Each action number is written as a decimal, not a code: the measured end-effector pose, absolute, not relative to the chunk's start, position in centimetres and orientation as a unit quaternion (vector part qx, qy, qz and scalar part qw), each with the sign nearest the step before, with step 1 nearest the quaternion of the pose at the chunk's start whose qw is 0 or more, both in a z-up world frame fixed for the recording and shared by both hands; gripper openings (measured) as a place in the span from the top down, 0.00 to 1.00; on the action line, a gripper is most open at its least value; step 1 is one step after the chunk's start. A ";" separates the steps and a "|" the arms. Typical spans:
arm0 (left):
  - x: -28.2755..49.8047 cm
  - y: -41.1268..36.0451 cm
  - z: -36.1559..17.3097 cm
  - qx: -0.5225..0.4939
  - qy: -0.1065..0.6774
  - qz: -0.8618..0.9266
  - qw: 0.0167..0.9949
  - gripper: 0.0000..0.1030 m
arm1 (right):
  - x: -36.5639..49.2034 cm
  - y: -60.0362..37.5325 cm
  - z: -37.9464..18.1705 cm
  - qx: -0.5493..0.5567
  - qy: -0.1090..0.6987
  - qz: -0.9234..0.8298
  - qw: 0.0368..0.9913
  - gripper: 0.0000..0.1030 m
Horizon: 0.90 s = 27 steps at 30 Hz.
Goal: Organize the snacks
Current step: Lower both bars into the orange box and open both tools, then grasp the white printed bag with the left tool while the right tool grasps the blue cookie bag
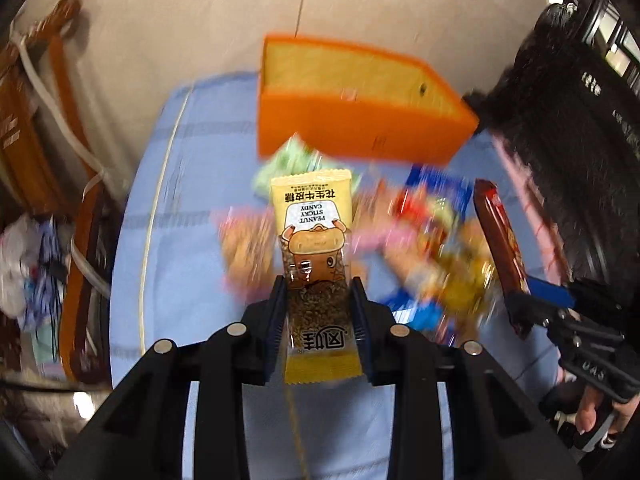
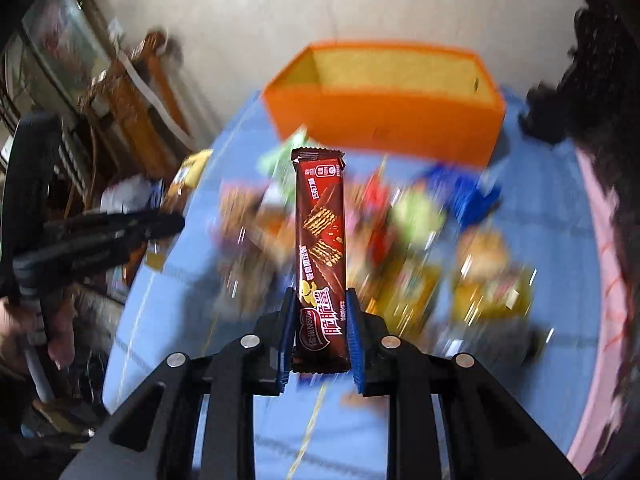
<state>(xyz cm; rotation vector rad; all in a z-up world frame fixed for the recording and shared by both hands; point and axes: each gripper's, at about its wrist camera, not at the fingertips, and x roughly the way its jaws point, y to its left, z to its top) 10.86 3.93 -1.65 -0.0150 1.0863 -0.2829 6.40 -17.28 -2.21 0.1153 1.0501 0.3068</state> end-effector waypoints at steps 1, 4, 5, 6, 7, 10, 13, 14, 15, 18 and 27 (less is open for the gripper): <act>12.2 3.3 -0.7 -0.008 0.507 -0.136 0.851 0.71 | 7.9 -18.2 -1.3 0.059 0.488 0.142 0.859 0.77; 16.8 0.8 1.7 -0.017 0.486 -0.144 0.862 0.71 | 12.5 -20.0 0.4 0.071 0.464 0.132 0.873 0.77; 18.5 -0.1 2.3 -0.017 0.480 -0.144 0.865 0.71 | 14.0 -20.7 0.8 0.074 0.457 0.127 0.877 0.77; 19.7 -0.7 2.6 -0.017 0.477 -0.145 0.867 0.71 | 15.9 -21.5 1.2 0.079 0.450 0.124 0.881 0.77; 21.5 -1.5 3.0 -0.018 0.474 -0.144 0.868 0.71 | 16.7 -21.9 1.3 0.083 0.447 0.123 0.882 0.77; 26.3 -2.9 3.2 -0.022 0.476 -0.135 0.869 0.71 | 21.7 -23.8 1.4 0.108 0.438 0.113 0.885 0.77; 30.8 -4.0 2.8 -0.024 0.479 -0.129 0.868 0.70 | 25.2 -24.7 0.8 0.119 0.436 0.108 0.885 0.77; 32.0 -4.1 2.4 -0.024 0.481 -0.125 0.868 0.70 | 27.0 -25.1 0.3 0.120 0.437 0.105 0.885 0.77; 32.6 -4.2 2.1 -0.024 0.482 -0.123 0.867 0.70 | 27.8 -25.1 0.0 0.120 0.438 0.101 0.885 0.77; 35.2 -4.5 0.9 -0.021 0.485 -0.104 0.868 0.31 | 30.6 -25.3 -1.4 0.121 0.441 0.081 0.885 0.75; 33.2 -3.7 0.1 0.043 0.458 -0.068 0.885 0.04 | 29.1 -25.9 -2.9 0.118 0.433 0.056 0.892 0.48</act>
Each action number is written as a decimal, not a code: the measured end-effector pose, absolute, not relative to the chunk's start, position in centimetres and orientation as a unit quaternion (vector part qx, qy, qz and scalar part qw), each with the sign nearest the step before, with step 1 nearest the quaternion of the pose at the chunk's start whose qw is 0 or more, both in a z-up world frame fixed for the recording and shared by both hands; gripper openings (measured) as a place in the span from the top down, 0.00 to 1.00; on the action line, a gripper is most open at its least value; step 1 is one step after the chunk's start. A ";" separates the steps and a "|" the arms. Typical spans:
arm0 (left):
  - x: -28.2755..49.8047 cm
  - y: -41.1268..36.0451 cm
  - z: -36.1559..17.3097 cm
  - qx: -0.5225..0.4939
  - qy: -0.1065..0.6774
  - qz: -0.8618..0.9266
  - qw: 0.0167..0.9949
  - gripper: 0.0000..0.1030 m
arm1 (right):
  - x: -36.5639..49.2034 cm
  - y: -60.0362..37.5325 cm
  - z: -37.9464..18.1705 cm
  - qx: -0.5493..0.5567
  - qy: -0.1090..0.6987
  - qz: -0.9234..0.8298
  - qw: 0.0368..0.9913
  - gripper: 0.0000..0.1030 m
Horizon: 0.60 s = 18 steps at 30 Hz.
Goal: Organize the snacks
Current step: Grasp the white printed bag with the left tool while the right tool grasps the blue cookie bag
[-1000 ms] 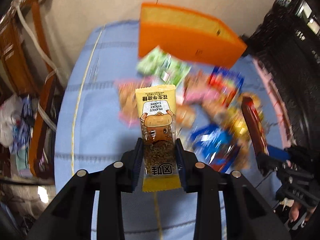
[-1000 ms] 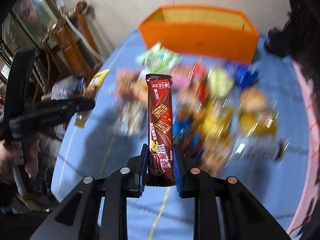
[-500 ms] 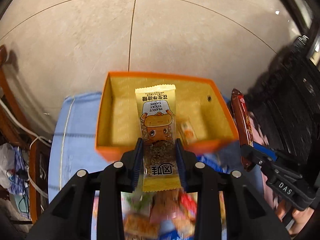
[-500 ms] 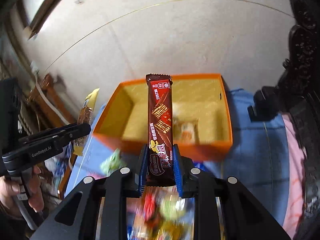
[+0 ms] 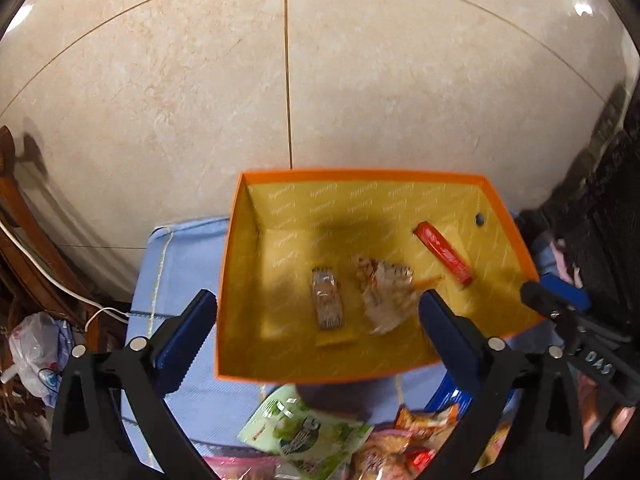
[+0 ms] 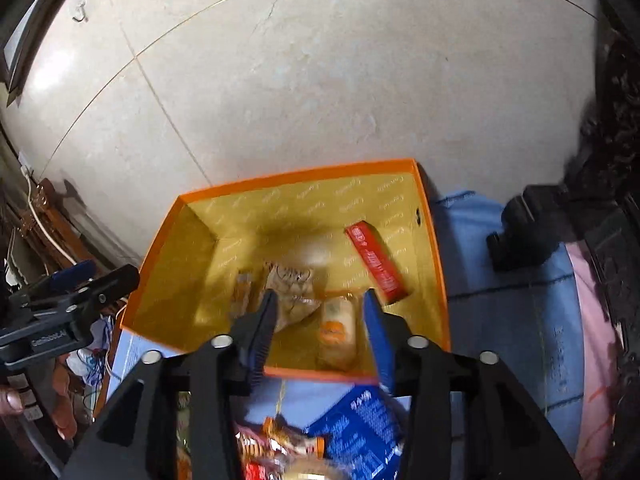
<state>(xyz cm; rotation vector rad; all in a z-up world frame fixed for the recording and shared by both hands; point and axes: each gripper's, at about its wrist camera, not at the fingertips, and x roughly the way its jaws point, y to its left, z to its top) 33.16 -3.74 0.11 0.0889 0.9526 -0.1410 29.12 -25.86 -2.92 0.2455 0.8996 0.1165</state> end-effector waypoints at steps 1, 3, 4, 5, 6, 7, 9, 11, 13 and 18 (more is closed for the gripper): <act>32.5 -3.6 0.2 0.050 0.458 -0.066 0.885 0.04 | 28.1 -25.9 -2.8 0.115 0.431 0.052 0.894 0.37; 30.9 -3.3 0.4 0.064 0.459 -0.066 0.883 0.04 | 26.1 -26.0 -2.5 0.116 0.424 0.047 0.897 0.21; 29.9 -3.0 0.4 0.069 0.459 -0.068 0.883 0.04 | 24.8 -26.3 -2.4 0.118 0.420 0.049 0.899 0.13; 28.9 -2.6 0.5 0.071 0.461 -0.068 0.882 0.04 | 23.8 -26.3 -2.1 0.119 0.418 0.051 0.899 0.10; 28.1 -2.3 0.5 0.073 0.462 -0.068 0.881 0.04 | 22.6 -26.4 -2.1 0.119 0.418 0.050 0.899 0.10; 26.7 -1.9 0.6 0.073 0.461 -0.069 0.882 0.04 | 21.2 -26.5 -2.2 0.118 0.422 0.046 0.898 0.09; 24.3 -1.5 0.8 0.073 0.467 -0.073 0.878 0.04 | 19.0 -26.7 -2.6 0.124 0.431 0.046 0.893 0.09; 21.5 -0.9 0.8 0.072 0.471 -0.075 0.876 0.04 | 16.9 -26.9 -3.1 0.131 0.441 0.044 0.887 0.08; 19.3 -0.4 0.5 0.076 0.474 -0.079 0.874 0.04 | 14.4 -26.9 -3.8 0.132 0.452 0.042 0.881 0.08; 15.4 0.7 -1.4 0.068 0.502 -0.077 0.859 0.04 | 9.4 -26.3 -5.3 0.128 0.473 0.049 0.870 0.08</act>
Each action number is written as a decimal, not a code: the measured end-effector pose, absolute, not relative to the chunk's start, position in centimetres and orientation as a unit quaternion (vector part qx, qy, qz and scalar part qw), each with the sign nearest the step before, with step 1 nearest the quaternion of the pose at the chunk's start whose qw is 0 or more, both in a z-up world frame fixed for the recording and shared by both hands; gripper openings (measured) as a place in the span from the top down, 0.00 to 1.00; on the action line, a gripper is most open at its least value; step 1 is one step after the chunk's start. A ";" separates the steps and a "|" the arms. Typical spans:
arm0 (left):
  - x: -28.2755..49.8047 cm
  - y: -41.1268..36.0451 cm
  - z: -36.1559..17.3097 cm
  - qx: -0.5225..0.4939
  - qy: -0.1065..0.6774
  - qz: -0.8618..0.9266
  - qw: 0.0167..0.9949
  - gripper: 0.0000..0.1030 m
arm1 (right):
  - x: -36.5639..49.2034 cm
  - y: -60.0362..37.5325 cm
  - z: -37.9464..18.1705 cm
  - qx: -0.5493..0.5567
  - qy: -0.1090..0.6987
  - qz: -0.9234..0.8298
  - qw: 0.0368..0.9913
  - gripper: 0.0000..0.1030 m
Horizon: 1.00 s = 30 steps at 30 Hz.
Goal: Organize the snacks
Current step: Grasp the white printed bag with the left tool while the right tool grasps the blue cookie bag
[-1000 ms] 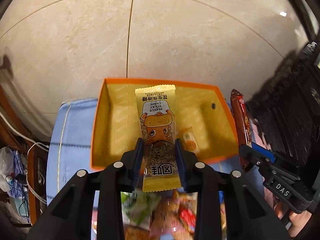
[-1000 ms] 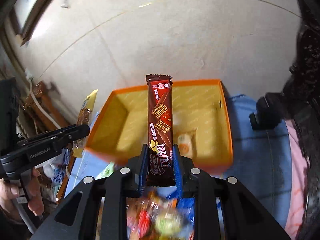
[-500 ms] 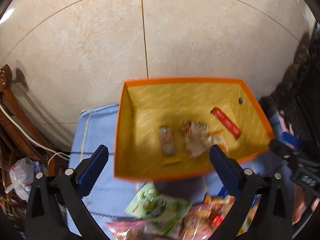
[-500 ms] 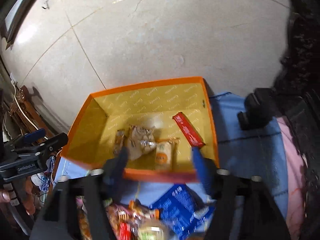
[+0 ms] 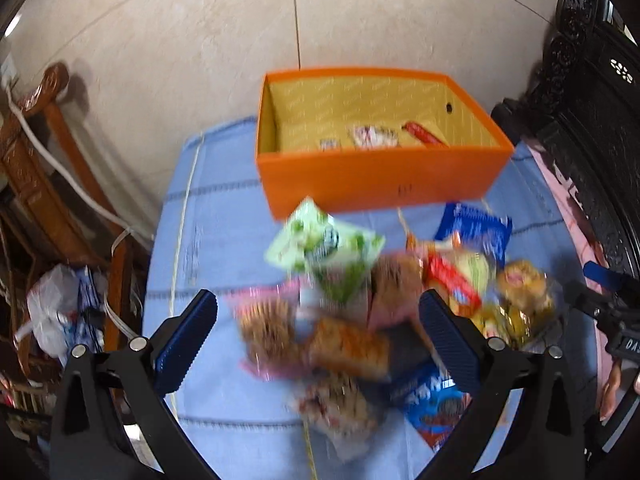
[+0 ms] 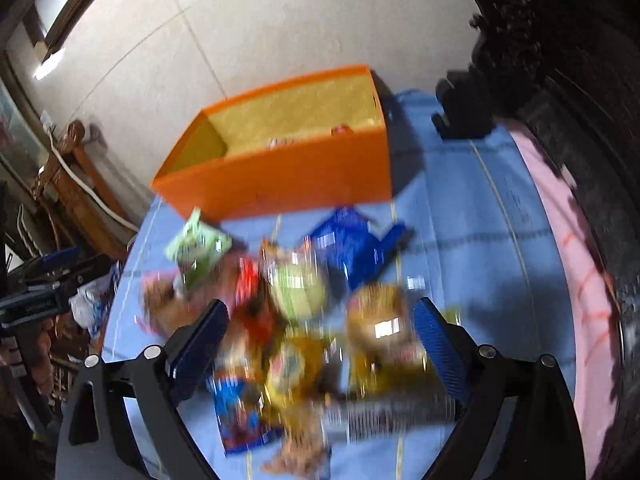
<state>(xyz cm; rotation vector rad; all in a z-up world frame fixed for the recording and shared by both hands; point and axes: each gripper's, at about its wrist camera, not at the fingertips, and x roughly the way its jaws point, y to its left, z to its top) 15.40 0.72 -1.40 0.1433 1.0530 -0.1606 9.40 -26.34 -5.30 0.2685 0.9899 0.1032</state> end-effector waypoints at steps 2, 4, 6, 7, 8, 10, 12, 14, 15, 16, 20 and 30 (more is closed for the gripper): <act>14.2 0.9 -2.3 0.066 0.511 -0.074 0.854 0.04 | 7.9 -26.3 -5.9 0.132 0.481 0.046 0.866 0.08; 12.8 1.1 -3.9 0.065 0.526 -0.073 0.845 0.04 | 6.8 -26.4 -6.3 0.138 0.486 0.047 0.862 0.08; 11.7 1.0 -5.8 0.064 0.545 -0.067 0.833 0.04 | 5.5 -26.5 -6.7 0.139 0.491 0.043 0.859 0.08; 11.4 0.9 -6.6 0.062 0.552 -0.069 0.829 0.04 | 5.1 -26.6 -6.7 0.142 0.492 0.043 0.858 0.08; 11.0 0.9 -7.7 0.058 0.564 -0.069 0.821 0.04 | 4.5 -26.7 -6.8 0.147 0.493 0.045 0.856 0.08; 10.7 1.0 -9.5 0.045 0.586 -0.062 0.807 0.04 | 3.7 -26.8 -6.9 0.149 0.496 0.047 0.854 0.08; 10.6 1.2 -11.6 0.031 0.607 -0.050 0.793 0.04 | 3.0 -26.9 -7.0 0.151 0.498 0.049 0.853 0.08; 10.5 1.4 -12.9 0.019 0.614 -0.036 0.788 0.04 | 2.3 -27.2 -7.2 0.155 0.500 0.052 0.850 0.08; 10.5 1.5 -13.4 0.015 0.616 -0.030 0.787 0.04 | 1.9 -27.4 -7.4 0.156 0.502 0.052 0.849 0.08; 10.5 1.6 -13.8 0.012 0.619 -0.025 0.785 0.04 | 1.6 -27.5 -7.5 0.157 0.504 0.052 0.848 0.08; 10.9 1.9 -15.8 -0.014 0.640 -0.015 0.768 0.04 | 0.6 -28.4 -8.2 0.166 0.510 0.046 0.843 0.08; 9.7 1.8 -16.1 0.032 0.632 -0.025 0.774 0.65 | 0.7 -29.7 -10.5 0.158 0.538 0.033 0.828 0.08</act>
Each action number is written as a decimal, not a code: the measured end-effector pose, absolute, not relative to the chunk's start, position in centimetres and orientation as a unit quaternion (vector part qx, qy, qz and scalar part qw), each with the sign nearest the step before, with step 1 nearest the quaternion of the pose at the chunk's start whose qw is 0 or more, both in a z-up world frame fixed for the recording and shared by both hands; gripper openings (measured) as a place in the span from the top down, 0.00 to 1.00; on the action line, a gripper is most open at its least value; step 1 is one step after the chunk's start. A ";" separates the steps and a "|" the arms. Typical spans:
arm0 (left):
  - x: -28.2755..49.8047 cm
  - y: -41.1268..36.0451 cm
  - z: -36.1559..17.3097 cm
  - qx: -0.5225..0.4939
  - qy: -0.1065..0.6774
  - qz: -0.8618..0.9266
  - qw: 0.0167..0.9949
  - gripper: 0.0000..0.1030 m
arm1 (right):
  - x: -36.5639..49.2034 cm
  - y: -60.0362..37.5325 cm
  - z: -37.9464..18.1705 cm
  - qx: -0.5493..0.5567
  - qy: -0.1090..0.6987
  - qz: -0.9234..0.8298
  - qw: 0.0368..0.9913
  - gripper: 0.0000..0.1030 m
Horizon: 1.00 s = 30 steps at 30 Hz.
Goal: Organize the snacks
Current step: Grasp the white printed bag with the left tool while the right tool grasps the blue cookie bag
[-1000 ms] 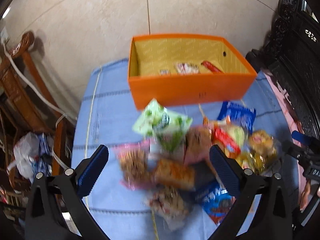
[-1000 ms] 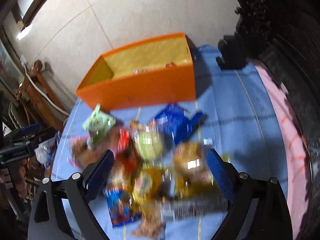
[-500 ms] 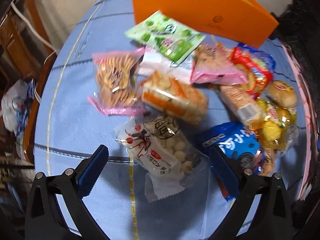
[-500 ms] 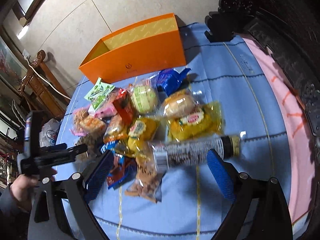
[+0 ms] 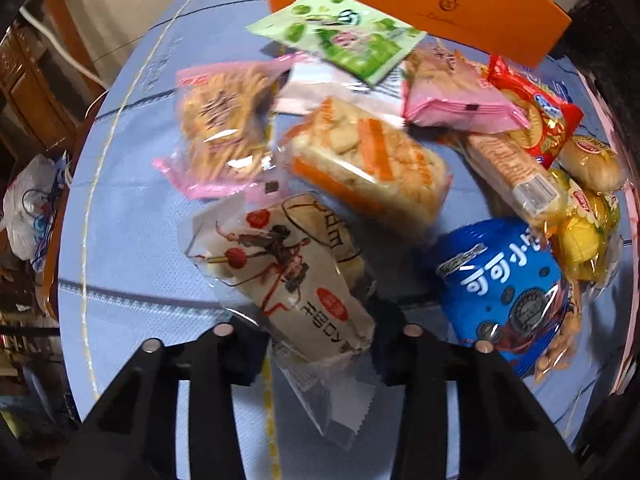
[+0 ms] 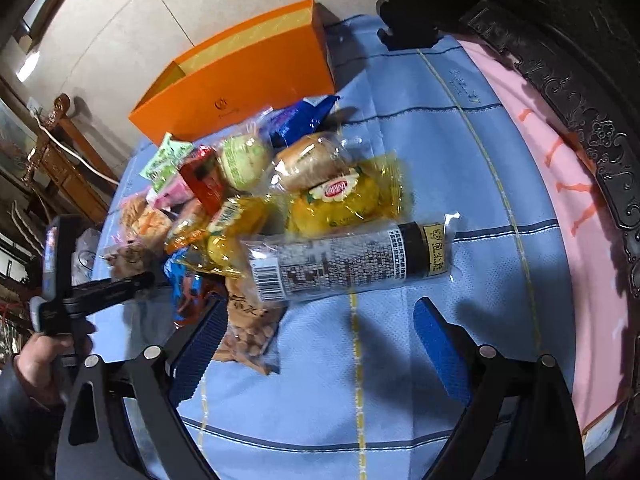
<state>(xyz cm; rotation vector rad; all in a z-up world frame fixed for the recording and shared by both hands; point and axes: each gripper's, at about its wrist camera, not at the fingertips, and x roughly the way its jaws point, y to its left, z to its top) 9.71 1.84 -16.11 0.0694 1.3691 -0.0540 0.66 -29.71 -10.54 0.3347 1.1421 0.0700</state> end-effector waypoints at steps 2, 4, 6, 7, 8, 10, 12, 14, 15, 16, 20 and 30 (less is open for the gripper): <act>9.1 3.0 -15.4 0.011 0.630 -0.015 0.776 0.66 | 1.1 -29.6 -10.9 0.161 0.545 0.042 0.822 0.08; 8.7 3.7 -14.5 0.014 0.619 -0.012 0.785 0.66 | 1.3 -29.2 -10.9 0.170 0.545 0.058 0.819 0.08; 8.2 4.1 -13.7 0.014 0.615 -0.013 0.788 0.66 | 1.8 -27.9 -10.8 0.168 0.546 0.085 0.817 0.08; 8.0 4.5 -13.4 0.003 0.617 -0.014 0.787 0.66 | 1.9 -27.2 -10.7 0.163 0.547 0.097 0.815 0.08; 7.9 4.6 -13.2 -0.002 0.617 -0.013 0.787 0.66 | 2.0 -25.9 -10.7 0.151 0.550 0.115 0.813 0.08; 7.6 5.0 -12.9 -0.005 0.615 -0.013 0.788 0.66 | 2.2 -23.8 -10.8 0.133 0.551 0.138 0.812 0.08; 7.1 5.6 -12.7 -0.012 0.618 -0.016 0.786 0.66 | 2.2 -21.1 -11.1 0.110 0.556 0.170 0.806 0.08; 6.8 5.7 -12.5 -0.018 0.620 -0.019 0.784 0.66 | 2.3 -18.3 -11.6 0.074 0.557 0.190 0.805 0.08; 7.2 5.9 -12.5 -0.017 0.619 -0.021 0.785 0.66 | 2.3 -17.1 -11.7 0.056 0.555 0.198 0.806 0.08; 7.2 6.1 -12.4 -0.016 0.619 -0.022 0.785 0.65 | 2.4 -15.8 -11.9 0.037 0.552 0.204 0.808 0.08; 6.8 7.1 -12.0 -0.019 0.620 -0.027 0.784 0.65 | 3.4 -13.0 -13.1 0.000 0.562 0.203 0.802 0.09; 7.1 8.6 -12.0 -0.024 0.621 -0.037 0.782 0.65 | 6.7 -10.6 -14.3 -0.057 0.559 0.148 0.814 0.09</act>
